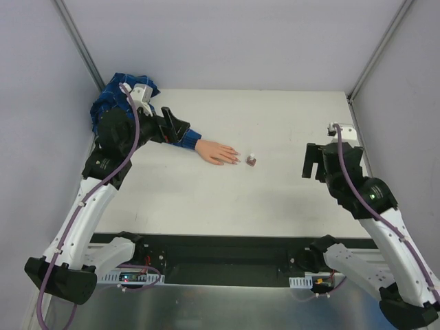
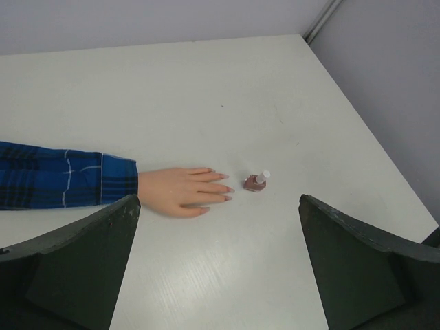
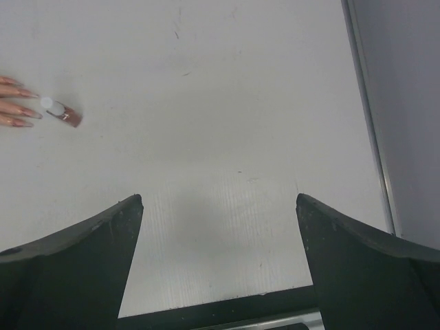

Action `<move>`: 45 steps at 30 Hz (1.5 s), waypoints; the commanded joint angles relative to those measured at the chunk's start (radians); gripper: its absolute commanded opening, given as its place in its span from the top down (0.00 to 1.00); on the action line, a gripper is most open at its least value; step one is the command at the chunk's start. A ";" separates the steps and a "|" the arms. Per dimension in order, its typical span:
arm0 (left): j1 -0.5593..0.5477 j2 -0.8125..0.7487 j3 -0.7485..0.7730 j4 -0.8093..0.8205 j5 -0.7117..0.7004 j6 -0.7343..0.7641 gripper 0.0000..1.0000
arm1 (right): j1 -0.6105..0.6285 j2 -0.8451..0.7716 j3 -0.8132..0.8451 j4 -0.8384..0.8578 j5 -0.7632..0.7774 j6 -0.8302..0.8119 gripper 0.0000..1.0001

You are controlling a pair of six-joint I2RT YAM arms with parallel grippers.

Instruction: Paint the nails

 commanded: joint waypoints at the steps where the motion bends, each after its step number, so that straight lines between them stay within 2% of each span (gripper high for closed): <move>1: -0.001 0.015 -0.041 0.006 -0.006 0.033 0.01 | -0.003 0.158 0.062 -0.048 0.112 0.058 0.04; 4: -0.008 0.042 -0.058 0.008 0.052 0.012 0.01 | -0.003 0.235 0.098 -0.051 -0.018 0.003 0.04; 7: -0.044 0.137 -0.041 0.017 0.202 -0.034 0.05 | -0.003 0.300 0.061 -0.033 -0.084 0.012 0.04; 11: -0.120 0.226 -0.023 0.017 0.207 -0.040 0.07 | -0.017 0.324 -0.018 0.136 -0.275 0.002 0.04; 12: -0.124 0.240 -0.023 0.017 0.210 -0.053 0.09 | -0.018 0.347 -0.027 0.171 -0.367 -0.029 0.04; 15: -0.125 0.269 -0.028 0.016 0.225 -0.080 0.13 | -0.018 0.440 -0.020 0.276 -0.478 -0.078 0.04; 21: -0.125 0.263 -0.048 0.013 0.230 -0.054 0.12 | -0.021 0.683 0.121 0.311 -0.532 -0.050 0.04; 25: -0.127 0.282 -0.049 0.003 0.235 -0.048 0.13 | -0.027 0.775 0.172 0.354 -0.590 -0.017 0.03; 26: -0.136 0.288 -0.048 -0.001 0.220 -0.045 0.16 | -0.033 0.778 0.175 0.356 -0.589 -0.006 0.02; 32: -0.261 0.366 -0.005 -0.018 0.019 -0.039 0.18 | -0.128 0.673 0.060 0.357 -0.517 0.112 0.02; 33: -0.304 0.389 0.005 -0.024 -0.092 -0.042 0.18 | -0.148 0.651 0.039 0.348 -0.520 0.121 0.02; 36: -0.373 0.462 0.061 -0.024 -0.284 -0.040 0.18 | -0.231 0.542 -0.056 0.334 -0.538 0.152 0.03; 38: -0.429 0.514 0.133 -0.026 -0.331 -0.036 0.18 | -0.291 0.455 -0.116 0.321 -0.546 0.149 0.03; 41: -0.490 0.646 0.259 -0.041 -0.428 0.008 0.24 | -0.336 0.369 -0.158 0.265 -0.546 0.125 0.04; 42: -0.499 0.723 0.296 -0.055 -0.451 0.018 0.32 | -0.340 0.317 -0.162 0.235 -0.540 0.117 0.04; 45: -0.515 0.875 0.454 -0.119 -0.463 0.025 0.40 | -0.351 0.216 -0.167 0.170 -0.501 0.077 0.04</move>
